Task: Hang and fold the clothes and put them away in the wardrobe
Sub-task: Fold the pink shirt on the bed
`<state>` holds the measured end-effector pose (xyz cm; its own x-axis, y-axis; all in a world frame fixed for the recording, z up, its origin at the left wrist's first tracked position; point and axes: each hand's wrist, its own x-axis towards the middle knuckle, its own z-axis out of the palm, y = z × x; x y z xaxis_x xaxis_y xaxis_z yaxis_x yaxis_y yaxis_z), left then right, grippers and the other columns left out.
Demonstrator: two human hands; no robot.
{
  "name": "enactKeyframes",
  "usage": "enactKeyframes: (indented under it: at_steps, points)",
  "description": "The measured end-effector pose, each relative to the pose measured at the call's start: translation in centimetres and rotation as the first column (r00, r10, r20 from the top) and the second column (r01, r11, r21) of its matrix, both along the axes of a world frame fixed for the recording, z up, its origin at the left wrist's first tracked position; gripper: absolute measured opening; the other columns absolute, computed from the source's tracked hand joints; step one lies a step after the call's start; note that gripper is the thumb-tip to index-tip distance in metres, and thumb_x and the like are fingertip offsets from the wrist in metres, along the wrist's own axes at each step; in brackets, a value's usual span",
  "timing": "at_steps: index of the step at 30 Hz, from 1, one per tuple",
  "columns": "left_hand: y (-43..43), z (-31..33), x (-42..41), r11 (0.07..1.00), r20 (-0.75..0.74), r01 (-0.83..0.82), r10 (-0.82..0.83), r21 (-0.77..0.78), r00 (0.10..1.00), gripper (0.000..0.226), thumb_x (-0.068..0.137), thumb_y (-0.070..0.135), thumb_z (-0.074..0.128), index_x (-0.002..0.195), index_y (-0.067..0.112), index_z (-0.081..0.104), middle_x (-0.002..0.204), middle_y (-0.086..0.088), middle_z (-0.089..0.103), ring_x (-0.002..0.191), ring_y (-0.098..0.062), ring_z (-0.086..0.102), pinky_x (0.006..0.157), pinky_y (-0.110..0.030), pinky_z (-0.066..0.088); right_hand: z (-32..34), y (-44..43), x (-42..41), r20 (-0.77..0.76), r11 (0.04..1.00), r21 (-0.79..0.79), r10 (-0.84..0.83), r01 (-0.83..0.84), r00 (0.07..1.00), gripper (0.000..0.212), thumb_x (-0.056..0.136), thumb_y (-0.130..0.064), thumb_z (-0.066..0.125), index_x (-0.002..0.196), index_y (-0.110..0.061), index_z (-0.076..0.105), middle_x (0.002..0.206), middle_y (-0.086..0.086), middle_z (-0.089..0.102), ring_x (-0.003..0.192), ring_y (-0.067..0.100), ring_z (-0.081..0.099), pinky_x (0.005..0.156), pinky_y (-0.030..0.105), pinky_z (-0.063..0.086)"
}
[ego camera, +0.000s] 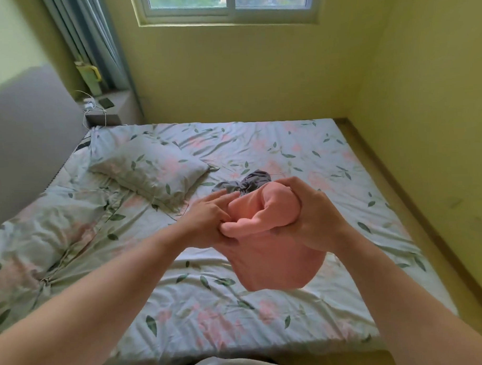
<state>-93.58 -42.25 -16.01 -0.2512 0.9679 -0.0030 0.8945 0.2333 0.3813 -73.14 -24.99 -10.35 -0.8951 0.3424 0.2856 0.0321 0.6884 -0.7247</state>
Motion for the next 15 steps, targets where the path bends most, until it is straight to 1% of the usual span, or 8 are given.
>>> enactKeyframes:
  at_steps: [2, 3, 5, 8, 10, 12, 13, 15]
  points:
    - [1.0, 1.2, 0.8, 1.000, 0.116, -0.019, 0.021, -0.019, 0.993, 0.039, 0.058, 0.062, 0.076, 0.082, 0.031, 0.081, 0.114, 0.010, 0.068, 0.117, -0.012, 0.059, 0.104, -0.036, 0.045, 0.3, 0.8, 0.8, -0.065, 1.000, -0.009, 0.009, -0.010, 0.998, 0.073, 0.054, -0.043, 0.090, 0.119, -0.042, 0.057, 0.110, -0.026, 0.068, 0.102, -0.001, 0.066, 0.081, 0.012, 0.049]
    - [1.4, 1.8, 1.1, 0.998, 0.186, -0.046, 0.052, -0.036, 0.981, 0.044, 0.056, 0.063, 0.073, 0.082, 0.029, 0.081, 0.101, 0.014, 0.065, 0.101, -0.011, 0.063, 0.093, -0.036, 0.051, 0.3, 1.2, 1.2, -0.089, 1.000, -0.016, 0.003, -0.005, 0.996, 0.073, 0.055, -0.038, 0.092, 0.119, -0.039, 0.059, 0.112, -0.023, 0.068, 0.104, 0.003, 0.067, 0.083, 0.017, 0.052]
    - [2.2, 2.6, 1.3, 0.996, 0.256, -0.069, 0.080, -0.049, 0.964, 0.043, 0.054, 0.059, 0.074, 0.081, 0.026, 0.081, 0.091, 0.016, 0.061, 0.086, -0.010, 0.064, 0.083, -0.035, 0.055, 0.1, 2.1, 2.2, -0.126, 0.998, -0.052, -0.025, 0.018, 0.992, 0.073, 0.056, -0.033, 0.094, 0.120, -0.036, 0.060, 0.112, -0.018, 0.070, 0.104, 0.008, 0.068, 0.084, 0.023, 0.054]
    - [3.4, 3.8, 1.1, 0.998, 0.171, -0.032, 0.041, -0.050, 0.984, 0.025, 0.063, 0.041, 0.085, 0.080, 0.022, 0.079, 0.096, 0.005, 0.064, 0.087, -0.016, 0.066, 0.081, -0.036, 0.056, -0.7, 2.9, 3.8, -0.120, 0.986, -0.122, -0.124, 0.109, 0.985, 0.071, 0.056, -0.038, 0.091, 0.119, -0.041, 0.058, 0.109, -0.019, 0.070, 0.101, 0.006, 0.069, 0.078, 0.019, 0.054]
    - [4.2, 4.9, 0.8, 0.999, 0.099, 0.003, 0.001, -0.035, 0.995, 0.017, 0.066, 0.034, 0.083, 0.077, 0.023, 0.078, 0.092, 0.007, 0.062, 0.081, -0.016, 0.064, 0.074, -0.031, 0.055, -1.5, 2.8, 4.8, -0.073, 0.971, -0.129, -0.211, 0.200, 0.975, 0.072, 0.060, -0.043, 0.087, 0.122, -0.042, 0.052, 0.104, -0.018, 0.070, 0.093, 0.004, 0.070, 0.071, 0.024, 0.056]
    - [4.9, 6.2, 0.4, 0.997, -0.024, 0.065, -0.066, -0.033, 0.998, 0.008, 0.067, 0.034, 0.078, 0.066, 0.033, 0.070, 0.082, 0.013, 0.056, 0.071, -0.010, 0.058, 0.062, -0.023, 0.047, -2.4, 2.2, 5.7, -0.069, 0.957, 0.001, -0.289, 0.290, 0.955, 0.074, 0.070, -0.045, 0.084, 0.132, -0.040, 0.044, 0.106, -0.015, 0.068, 0.087, 0.003, 0.068, 0.065, 0.024, 0.056]
    - [5.4, 7.0, 0.1, 0.994, -0.094, 0.105, -0.108, -0.040, 0.990, 0.014, 0.068, 0.036, 0.075, 0.060, 0.039, 0.063, 0.079, 0.015, 0.054, 0.067, -0.005, 0.054, 0.057, -0.018, 0.040, -2.9, 1.8, 6.1, -0.083, 0.940, 0.103, -0.319, 0.327, 0.944, 0.073, 0.075, -0.045, 0.084, 0.136, -0.038, 0.043, 0.113, -0.014, 0.064, 0.087, 0.004, 0.066, 0.064, 0.022, 0.056]
    - [6.4, 8.7, -0.2, 0.976, -0.200, 0.212, -0.219, -0.057, 0.955, 0.013, 0.069, 0.043, 0.067, 0.059, 0.041, 0.058, 0.077, 0.018, 0.052, 0.065, 0.001, 0.050, 0.054, -0.015, 0.031, -3.9, 0.6, 6.9, -0.103, 0.888, 0.252, -0.369, 0.383, 0.924, 0.060, 0.081, -0.044, 0.081, 0.133, -0.032, 0.052, 0.122, -0.008, 0.056, 0.091, 0.011, 0.064, 0.066, 0.025, 0.057]
